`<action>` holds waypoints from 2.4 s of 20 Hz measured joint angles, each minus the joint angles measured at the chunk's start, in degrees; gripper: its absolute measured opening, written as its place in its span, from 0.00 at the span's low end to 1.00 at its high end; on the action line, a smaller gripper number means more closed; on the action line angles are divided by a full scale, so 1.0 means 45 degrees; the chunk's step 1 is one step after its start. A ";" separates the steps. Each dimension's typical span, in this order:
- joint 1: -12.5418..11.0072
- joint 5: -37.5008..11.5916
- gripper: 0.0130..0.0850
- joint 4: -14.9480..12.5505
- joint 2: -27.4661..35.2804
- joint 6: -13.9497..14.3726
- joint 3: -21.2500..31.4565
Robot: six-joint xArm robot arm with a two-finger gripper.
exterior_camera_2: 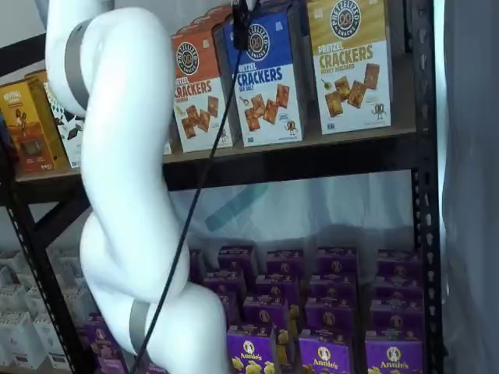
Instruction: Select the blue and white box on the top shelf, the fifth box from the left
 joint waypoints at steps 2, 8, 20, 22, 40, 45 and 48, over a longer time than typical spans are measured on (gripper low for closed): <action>0.0045 0.0098 1.00 -0.0113 0.0033 0.0006 -0.0039; 0.0178 -0.0008 1.00 -0.0319 -0.0050 0.0024 0.0180; 0.0144 0.0491 0.89 -0.0231 0.0139 0.0079 -0.0130; 0.0133 0.0478 0.83 -0.0218 0.0117 0.0075 -0.0121; 0.0360 0.0024 0.83 -0.0802 -0.0254 0.0094 0.0104; 0.0279 0.0293 0.83 -0.0815 -0.0169 0.0053 -0.0110; 0.0251 0.0406 0.83 -0.0880 -0.0135 0.0014 -0.0185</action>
